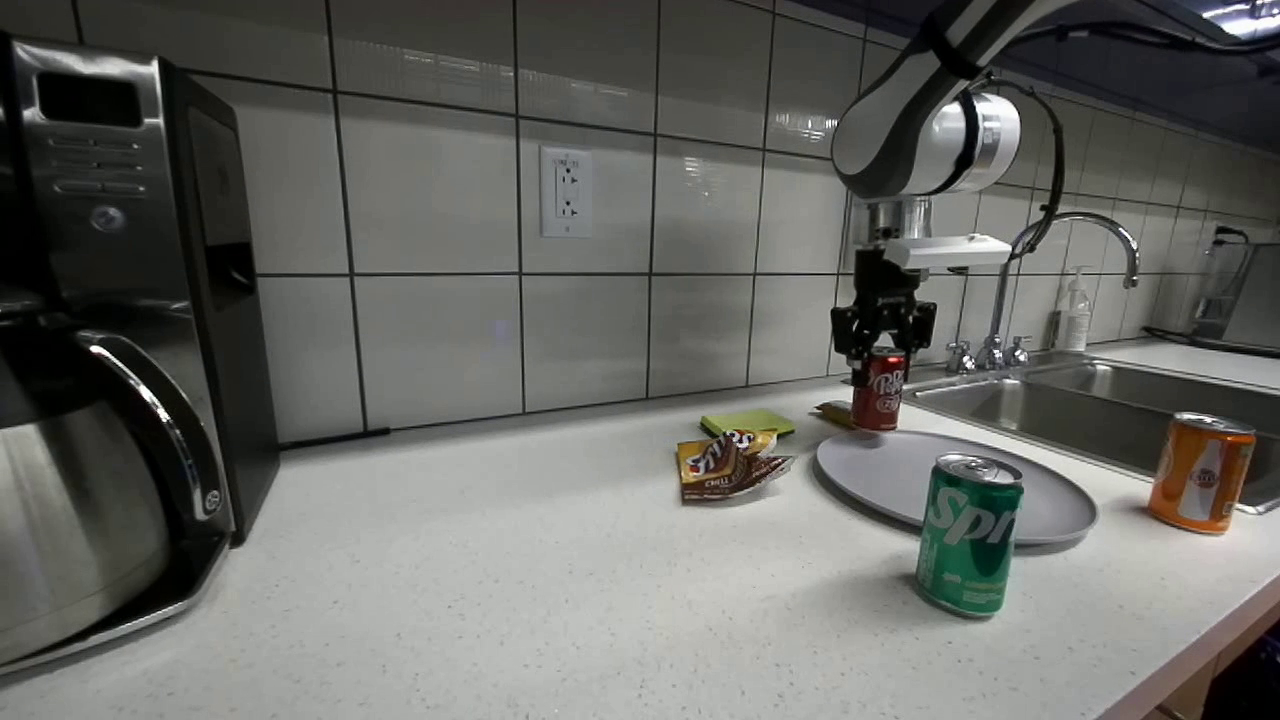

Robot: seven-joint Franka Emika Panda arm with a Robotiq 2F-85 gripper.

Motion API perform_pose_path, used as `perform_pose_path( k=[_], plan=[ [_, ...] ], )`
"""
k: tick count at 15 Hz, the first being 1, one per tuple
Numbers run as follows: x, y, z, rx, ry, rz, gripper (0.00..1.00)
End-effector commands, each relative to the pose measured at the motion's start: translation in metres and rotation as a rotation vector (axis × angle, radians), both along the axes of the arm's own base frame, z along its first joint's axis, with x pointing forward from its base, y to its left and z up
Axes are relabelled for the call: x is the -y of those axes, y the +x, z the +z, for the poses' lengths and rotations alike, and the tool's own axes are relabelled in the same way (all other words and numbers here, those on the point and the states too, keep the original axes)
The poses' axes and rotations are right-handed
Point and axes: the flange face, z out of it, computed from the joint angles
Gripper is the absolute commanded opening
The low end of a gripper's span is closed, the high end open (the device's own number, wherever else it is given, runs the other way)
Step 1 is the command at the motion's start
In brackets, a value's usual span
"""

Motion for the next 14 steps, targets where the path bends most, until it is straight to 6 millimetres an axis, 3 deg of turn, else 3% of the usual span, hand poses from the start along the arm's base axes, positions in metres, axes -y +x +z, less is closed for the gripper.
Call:
perform_pose_path(
  k=[1, 14],
  plan=[
    [-0.022, -0.016, 0.008, 0.002, -0.01, -0.008, 0.39],
    [-0.046, -0.04, -0.008, -0.041, 0.007, 0.001, 0.39]
  ],
)
